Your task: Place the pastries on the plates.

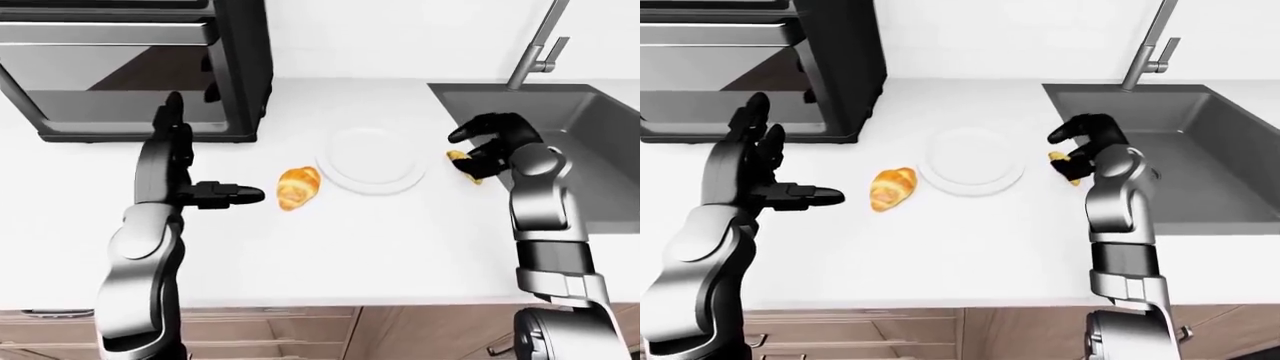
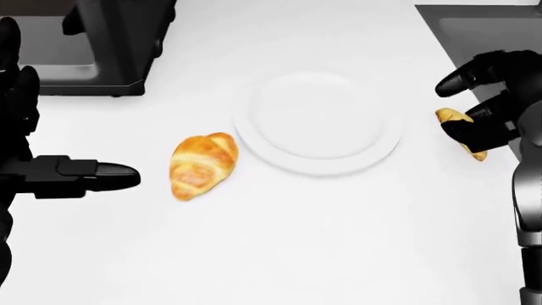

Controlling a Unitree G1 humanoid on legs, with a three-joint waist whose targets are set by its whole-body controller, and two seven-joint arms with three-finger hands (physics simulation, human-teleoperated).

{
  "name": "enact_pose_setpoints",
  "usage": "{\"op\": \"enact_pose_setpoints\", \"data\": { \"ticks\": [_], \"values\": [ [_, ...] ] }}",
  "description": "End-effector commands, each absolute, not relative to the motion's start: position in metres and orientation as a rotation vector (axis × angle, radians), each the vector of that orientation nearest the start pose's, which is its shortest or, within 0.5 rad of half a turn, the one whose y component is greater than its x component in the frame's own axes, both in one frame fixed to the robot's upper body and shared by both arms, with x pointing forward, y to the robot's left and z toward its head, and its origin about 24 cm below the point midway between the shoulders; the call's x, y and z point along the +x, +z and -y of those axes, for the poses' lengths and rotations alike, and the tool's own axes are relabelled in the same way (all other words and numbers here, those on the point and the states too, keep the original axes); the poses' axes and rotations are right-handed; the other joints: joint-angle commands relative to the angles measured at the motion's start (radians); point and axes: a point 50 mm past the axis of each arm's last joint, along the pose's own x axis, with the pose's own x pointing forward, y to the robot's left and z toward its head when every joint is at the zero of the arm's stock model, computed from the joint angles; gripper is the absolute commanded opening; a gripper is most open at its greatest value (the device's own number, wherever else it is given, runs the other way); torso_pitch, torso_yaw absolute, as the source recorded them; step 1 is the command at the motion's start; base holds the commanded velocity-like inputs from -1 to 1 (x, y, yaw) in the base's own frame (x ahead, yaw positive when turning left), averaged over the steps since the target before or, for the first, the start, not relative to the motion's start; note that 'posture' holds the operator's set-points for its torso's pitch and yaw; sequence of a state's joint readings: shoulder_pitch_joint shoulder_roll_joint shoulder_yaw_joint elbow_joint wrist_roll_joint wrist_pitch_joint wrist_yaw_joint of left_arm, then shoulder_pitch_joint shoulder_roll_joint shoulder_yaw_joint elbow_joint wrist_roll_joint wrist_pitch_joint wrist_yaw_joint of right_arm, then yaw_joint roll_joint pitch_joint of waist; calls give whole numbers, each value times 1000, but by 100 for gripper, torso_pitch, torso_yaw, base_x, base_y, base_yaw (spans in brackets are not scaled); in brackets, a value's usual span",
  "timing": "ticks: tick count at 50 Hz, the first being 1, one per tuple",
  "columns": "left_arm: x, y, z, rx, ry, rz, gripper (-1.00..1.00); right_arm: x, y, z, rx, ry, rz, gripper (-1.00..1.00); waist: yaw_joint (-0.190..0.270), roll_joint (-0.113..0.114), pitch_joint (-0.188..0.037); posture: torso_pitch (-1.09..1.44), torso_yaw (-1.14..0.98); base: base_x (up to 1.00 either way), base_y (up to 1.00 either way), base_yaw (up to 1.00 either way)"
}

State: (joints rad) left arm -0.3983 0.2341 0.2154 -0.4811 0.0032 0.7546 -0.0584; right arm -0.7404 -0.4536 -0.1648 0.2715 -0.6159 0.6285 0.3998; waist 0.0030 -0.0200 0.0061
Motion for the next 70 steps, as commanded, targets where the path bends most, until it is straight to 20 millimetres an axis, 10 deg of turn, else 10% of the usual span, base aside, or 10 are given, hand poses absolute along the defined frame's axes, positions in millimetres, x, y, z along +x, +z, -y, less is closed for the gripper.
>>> {"op": "enact_pose_setpoints", "data": {
  "ticks": [1,23,42,70],
  "values": [
    [278,213,-202,183,122,230,100,355,192,261,-753,-162,-285,-27,1,3,-16,0,0,0,0,0],
    [277,213,-208,193,146,221,100,352,219,250,-813,-139,-228,-87,-1,10,-13,0,0,0,0,0],
    [277,212,-208,195,148,218,100,344,277,235,-832,-137,-117,-100,-4,20,-1,0,0,0,0,0],
    [277,209,-208,197,146,214,100,388,293,135,-847,136,6,-100,-8,41,-1,0,0,0,0,0]
  ]
}}
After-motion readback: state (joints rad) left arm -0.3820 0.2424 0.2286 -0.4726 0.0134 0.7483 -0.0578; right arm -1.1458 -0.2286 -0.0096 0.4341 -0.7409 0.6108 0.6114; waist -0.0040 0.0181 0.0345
